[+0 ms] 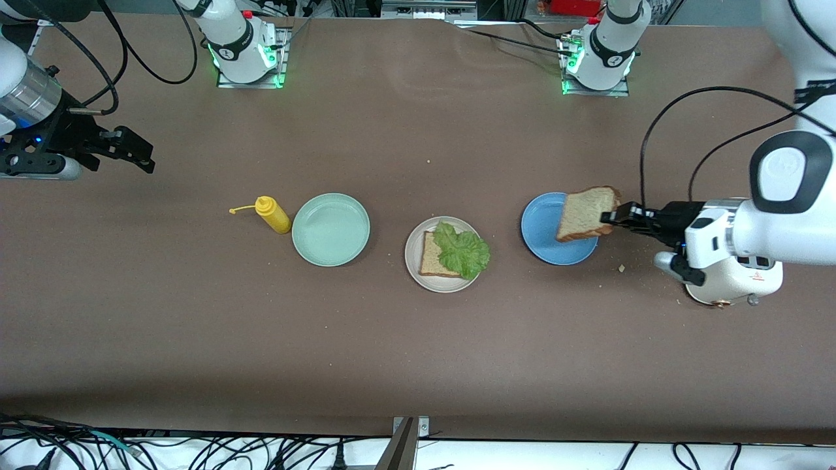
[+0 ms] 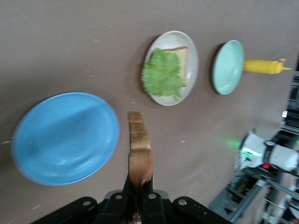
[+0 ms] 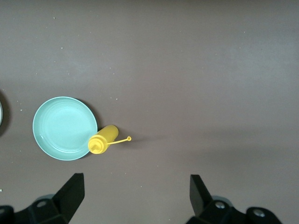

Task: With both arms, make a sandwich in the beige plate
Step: 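Lift the bread out and carry it over the beige plate with the left gripper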

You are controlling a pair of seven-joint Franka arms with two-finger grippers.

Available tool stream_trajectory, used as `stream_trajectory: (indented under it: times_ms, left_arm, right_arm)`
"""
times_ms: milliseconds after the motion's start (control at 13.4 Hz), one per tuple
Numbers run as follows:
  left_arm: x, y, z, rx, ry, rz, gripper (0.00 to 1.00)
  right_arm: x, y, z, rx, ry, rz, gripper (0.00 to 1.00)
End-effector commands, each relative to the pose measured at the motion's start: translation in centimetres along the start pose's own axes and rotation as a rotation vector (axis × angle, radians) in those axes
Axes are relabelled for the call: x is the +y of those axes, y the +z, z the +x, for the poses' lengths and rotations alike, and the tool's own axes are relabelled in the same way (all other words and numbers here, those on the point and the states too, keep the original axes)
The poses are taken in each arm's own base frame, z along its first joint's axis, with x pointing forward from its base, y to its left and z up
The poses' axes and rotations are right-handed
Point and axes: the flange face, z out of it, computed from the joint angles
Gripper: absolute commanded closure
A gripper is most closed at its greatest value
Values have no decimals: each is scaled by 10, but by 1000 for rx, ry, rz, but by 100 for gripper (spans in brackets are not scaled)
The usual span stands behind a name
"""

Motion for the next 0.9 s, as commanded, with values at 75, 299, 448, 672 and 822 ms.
stream_trajectory:
  times_ms: [75,299,448,672,822]
  left_arm:
    - [31,40,23,-16,-71,-169,100]
    - [53,80,48,16,-161,-208,100]
    - [64,106,63,57,-189,-226,100]
    - [76,144,82,111,-228,-251,100]
    - [77,185,97,158,-245,-215,100]
  right_arm:
    - [0,-4,-7,5,10,15,0]
    - [-1,-4,-7,5,7,15,0]
    - [2,-4,-6,5,11,15,0]
    - [2,-4,-6,5,11,15,0]
    - [2,-4,-6,5,11,15,0]
